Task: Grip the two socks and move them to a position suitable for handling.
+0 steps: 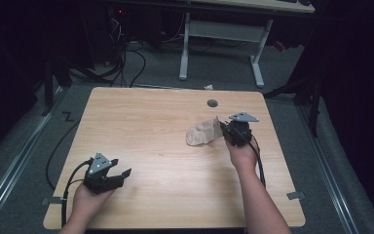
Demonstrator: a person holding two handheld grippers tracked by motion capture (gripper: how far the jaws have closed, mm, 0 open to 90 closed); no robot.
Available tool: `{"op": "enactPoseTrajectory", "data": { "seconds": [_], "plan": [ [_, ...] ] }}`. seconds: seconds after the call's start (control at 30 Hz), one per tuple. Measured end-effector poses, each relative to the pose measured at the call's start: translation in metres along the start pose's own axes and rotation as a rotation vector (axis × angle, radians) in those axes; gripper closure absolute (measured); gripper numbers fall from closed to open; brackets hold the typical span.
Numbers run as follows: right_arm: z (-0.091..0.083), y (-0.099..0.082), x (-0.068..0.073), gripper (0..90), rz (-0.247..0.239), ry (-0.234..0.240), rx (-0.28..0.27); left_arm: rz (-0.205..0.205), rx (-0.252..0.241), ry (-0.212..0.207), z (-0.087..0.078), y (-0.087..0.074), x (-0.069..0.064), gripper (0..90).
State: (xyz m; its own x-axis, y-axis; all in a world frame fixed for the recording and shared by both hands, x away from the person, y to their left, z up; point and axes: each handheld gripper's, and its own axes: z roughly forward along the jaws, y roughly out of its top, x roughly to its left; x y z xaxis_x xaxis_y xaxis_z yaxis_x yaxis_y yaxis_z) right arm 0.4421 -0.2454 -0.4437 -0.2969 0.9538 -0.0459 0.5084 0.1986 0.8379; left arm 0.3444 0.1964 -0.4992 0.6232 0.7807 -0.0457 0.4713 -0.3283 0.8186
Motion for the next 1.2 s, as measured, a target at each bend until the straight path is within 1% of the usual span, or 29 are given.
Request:
{"op": "enactPoseTrajectory", "data": {
  "seconds": [0.07, 0.1, 0.23, 0.3, 0.33, 0.47, 0.53, 0.6, 0.7, 0.87, 0.93, 0.97, 1.07, 1.2],
  "plan": [
    [-0.007, 0.005, -0.002, 82.6, 0.003, -0.002, -0.019, -0.001, 0.0, 0.004, 0.001, 0.0, 0.0, 36.1],
    [-0.01, 0.007, -0.003, 82.6, -0.004, -0.007, -0.035, -0.002, -0.001, 0.003, 0.001, 0.0, 0.0, 36.1],
    [-0.019, 0.014, -0.004, 82.6, -0.01, -0.011, -0.053, 0.003, 0.0, 0.003, 0.0, 0.0, -0.002, 36.1],
    [-0.023, 0.016, -0.005, 82.6, -0.007, -0.005, -0.062, 0.002, 0.0, 0.003, 0.0, 0.0, -0.002, 36.1],
    [-0.025, 0.017, -0.004, 82.6, -0.004, -0.005, -0.067, 0.002, -0.001, 0.002, 0.0, 0.0, -0.002, 36.1],
    [-0.031, 0.02, -0.001, 82.5, -0.023, -0.001, -0.08, 0.003, -0.002, 0.002, 0.0, -0.001, -0.001, 36.2],
    [-0.033, 0.02, 0.0, 82.5, -0.02, 0.009, -0.085, 0.0, -0.003, -0.001, 0.0, -0.001, -0.001, 36.2],
    [-0.034, 0.02, 0.002, 82.5, -0.031, 0.014, -0.087, 0.005, -0.004, 0.0, 0.0, -0.001, -0.002, 36.3],
    [-0.038, 0.02, 0.007, 82.5, -0.041, 0.028, -0.087, 0.004, -0.006, -0.001, 0.0, -0.001, -0.002, 36.5],
    [-0.049, 0.021, 0.019, 82.4, -0.058, 0.05, -0.114, -0.006, -0.006, -0.004, 0.0, 0.0, -0.002, 36.5],
    [-0.054, 0.022, 0.024, 82.4, -0.071, 0.062, -0.123, -0.007, -0.008, 0.0, -0.001, 0.0, -0.002, 36.5],
    [-0.056, 0.022, 0.026, 82.4, -0.086, 0.067, -0.129, -0.007, -0.008, 0.0, -0.001, 0.0, -0.002, 36.5],
    [-0.064, 0.021, 0.035, 82.3, -0.1, 0.09, -0.147, -0.007, 0.0, -0.011, 0.0, 0.0, -0.002, 36.5],
    [-0.073, 0.019, 0.047, 82.3, -0.125, 0.11, -0.162, -0.003, -0.001, -0.012, 0.001, 0.0, -0.003, 36.5]
  ]
}}
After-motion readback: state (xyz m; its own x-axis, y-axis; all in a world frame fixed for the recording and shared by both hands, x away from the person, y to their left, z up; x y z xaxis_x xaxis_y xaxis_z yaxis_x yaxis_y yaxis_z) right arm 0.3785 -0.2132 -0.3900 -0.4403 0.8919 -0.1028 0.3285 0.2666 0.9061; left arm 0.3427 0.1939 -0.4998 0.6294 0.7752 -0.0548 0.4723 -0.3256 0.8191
